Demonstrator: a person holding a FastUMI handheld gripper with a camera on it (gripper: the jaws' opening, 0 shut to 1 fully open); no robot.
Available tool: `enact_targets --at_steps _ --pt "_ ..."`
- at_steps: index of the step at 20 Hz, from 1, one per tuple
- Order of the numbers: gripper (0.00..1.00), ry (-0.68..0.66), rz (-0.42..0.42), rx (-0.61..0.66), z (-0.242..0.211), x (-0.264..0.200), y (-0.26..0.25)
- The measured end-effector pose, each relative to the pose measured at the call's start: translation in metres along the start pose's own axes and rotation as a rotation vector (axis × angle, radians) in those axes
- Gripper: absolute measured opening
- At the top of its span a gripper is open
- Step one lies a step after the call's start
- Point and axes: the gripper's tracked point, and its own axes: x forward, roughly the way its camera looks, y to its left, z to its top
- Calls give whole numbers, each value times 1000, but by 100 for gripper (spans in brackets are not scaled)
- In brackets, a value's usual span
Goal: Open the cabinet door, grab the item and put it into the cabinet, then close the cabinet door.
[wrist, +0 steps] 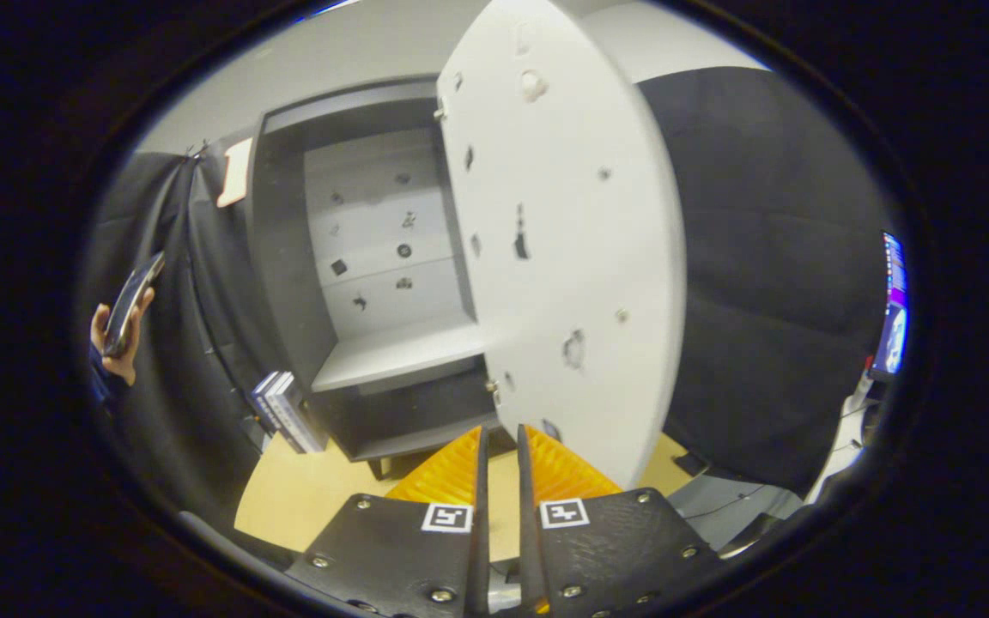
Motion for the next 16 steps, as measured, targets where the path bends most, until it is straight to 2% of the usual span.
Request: enact_targets --at_steps 1,2,7,12,16 --pt "18 26 20 -18 -15 10 8" --pt "25 50 32 -33 -28 16 11" --pt "100 199 70 -95 -109 64 25" --pt "100 368 98 -98 -194 106 32" --pt "100 432 142 -110 -231 131 47"
